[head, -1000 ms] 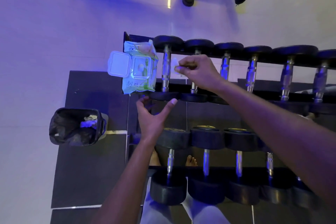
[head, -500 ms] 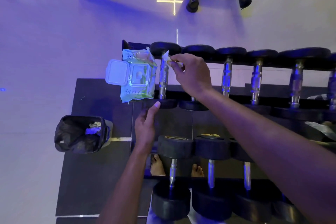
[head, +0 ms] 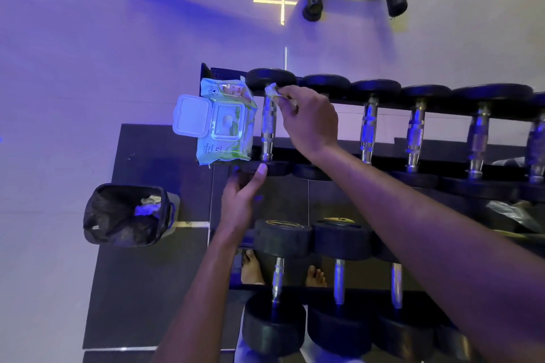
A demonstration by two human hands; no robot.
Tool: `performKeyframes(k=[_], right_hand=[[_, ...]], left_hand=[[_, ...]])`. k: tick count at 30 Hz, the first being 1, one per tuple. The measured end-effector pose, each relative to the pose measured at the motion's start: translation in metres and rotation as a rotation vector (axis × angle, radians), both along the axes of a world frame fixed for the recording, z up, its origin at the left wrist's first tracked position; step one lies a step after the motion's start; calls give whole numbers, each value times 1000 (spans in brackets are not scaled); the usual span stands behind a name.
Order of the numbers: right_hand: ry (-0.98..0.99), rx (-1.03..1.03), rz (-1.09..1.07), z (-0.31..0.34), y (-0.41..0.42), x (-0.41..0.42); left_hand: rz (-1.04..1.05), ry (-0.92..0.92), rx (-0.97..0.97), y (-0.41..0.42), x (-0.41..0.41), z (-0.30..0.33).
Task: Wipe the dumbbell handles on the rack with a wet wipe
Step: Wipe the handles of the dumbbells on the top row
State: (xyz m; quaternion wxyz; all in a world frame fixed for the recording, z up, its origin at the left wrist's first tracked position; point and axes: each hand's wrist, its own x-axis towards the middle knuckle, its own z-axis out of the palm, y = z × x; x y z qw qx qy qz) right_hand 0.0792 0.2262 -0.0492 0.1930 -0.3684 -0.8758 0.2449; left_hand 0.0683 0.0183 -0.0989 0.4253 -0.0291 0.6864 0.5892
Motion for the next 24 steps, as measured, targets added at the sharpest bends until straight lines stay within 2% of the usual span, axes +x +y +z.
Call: performKeyframes(k=[4,9,24], right_hand=[[38,-34,-27,-2,0,-7],[62,-129,-44,-7,3,-12],[-237,-289,257,-1,-16,23]], left_hand=[[108,78,-42,-1,9,4],[74,107,-89,-2,5,3],[64,65,-62,-5,5,5]])
